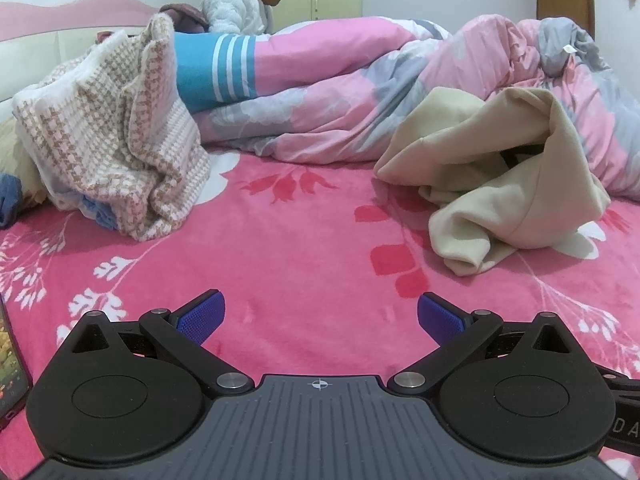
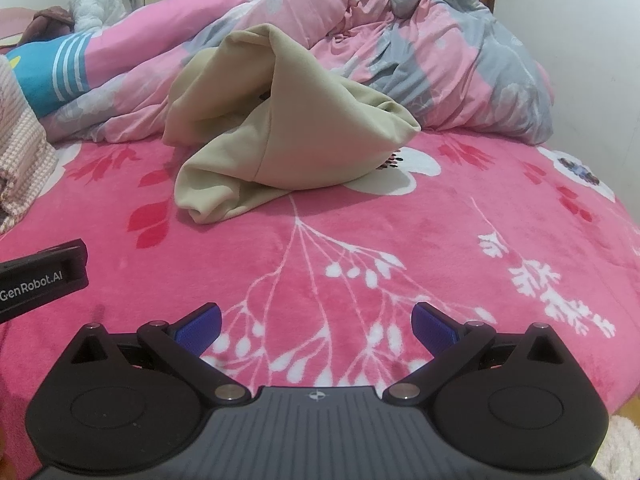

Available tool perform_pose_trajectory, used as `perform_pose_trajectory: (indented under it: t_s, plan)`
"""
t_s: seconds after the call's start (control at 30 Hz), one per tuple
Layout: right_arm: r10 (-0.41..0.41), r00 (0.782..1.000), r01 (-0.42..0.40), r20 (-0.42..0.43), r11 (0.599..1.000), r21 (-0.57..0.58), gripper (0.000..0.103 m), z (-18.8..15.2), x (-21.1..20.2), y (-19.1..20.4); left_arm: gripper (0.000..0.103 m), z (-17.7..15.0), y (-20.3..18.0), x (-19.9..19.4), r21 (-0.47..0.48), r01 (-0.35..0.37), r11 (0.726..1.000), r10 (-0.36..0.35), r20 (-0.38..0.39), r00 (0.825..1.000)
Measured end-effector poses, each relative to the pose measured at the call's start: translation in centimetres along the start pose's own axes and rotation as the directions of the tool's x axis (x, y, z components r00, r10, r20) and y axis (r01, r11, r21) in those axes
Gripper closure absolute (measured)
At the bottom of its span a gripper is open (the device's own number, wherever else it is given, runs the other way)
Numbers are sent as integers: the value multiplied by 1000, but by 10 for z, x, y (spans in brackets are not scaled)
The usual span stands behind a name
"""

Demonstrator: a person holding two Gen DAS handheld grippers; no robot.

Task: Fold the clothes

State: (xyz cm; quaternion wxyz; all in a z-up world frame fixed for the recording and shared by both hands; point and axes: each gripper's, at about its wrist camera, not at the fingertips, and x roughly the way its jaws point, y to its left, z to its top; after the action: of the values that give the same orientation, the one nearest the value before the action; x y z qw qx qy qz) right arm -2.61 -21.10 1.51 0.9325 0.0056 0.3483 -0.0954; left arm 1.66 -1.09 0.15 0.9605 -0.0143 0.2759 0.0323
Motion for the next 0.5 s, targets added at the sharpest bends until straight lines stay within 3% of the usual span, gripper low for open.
perform_pose_trajectory:
  t_s: [0.5]
  plan:
    - [1,1000,-1,0,1000,6,0,0,4,-2,0,-4,0,7,-4,28,1000,-28,-9,1000]
